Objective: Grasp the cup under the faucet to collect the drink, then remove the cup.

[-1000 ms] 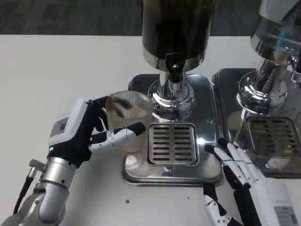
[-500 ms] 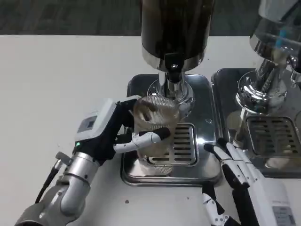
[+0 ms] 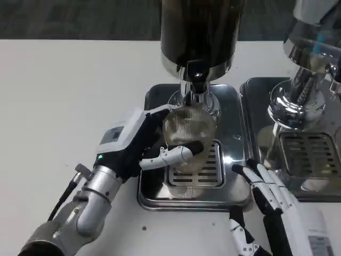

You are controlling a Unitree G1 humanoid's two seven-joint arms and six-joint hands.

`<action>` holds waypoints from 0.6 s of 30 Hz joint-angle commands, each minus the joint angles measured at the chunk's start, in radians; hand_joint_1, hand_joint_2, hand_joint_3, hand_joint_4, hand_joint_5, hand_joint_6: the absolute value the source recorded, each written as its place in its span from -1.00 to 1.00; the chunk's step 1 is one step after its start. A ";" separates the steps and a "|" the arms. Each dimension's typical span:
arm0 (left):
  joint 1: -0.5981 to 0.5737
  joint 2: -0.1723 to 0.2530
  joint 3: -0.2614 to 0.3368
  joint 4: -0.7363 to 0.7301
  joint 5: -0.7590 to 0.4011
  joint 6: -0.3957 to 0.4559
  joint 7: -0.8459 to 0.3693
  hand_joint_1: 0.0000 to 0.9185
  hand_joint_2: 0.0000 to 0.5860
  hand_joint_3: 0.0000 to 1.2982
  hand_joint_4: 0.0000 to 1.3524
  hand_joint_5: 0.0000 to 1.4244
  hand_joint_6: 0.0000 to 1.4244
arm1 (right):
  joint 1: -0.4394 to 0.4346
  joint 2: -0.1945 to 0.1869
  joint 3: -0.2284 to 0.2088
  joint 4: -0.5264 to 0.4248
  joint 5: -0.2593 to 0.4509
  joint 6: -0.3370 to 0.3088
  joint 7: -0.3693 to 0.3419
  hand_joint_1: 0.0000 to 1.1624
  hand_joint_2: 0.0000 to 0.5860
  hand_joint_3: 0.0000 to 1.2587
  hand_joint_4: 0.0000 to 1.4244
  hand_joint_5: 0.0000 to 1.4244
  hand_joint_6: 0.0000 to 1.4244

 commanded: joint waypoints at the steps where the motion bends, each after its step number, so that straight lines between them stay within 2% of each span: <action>1: -0.008 0.002 -0.011 0.005 0.000 0.006 -0.030 -0.88 -0.77 -0.46 -0.46 -0.33 -0.66 | -0.003 0.002 0.004 0.009 0.011 0.006 -0.006 -0.52 0.83 -0.67 -0.85 -0.83 -0.63; 12: 0.038 0.024 0.015 -0.042 -0.033 0.002 -0.057 -0.97 -0.81 -0.67 -0.54 -0.41 -0.76 | -0.016 0.001 0.013 0.019 0.025 0.004 0.005 -0.52 0.81 -0.65 -0.85 -0.83 -0.61; 18: 0.096 0.059 0.048 -0.130 -0.070 -0.015 -0.068 -0.97 -0.80 -0.71 -0.59 -0.45 -0.79 | -0.039 -0.001 0.019 0.038 0.040 -0.003 0.011 -0.52 0.79 -0.65 -0.84 -0.82 -0.62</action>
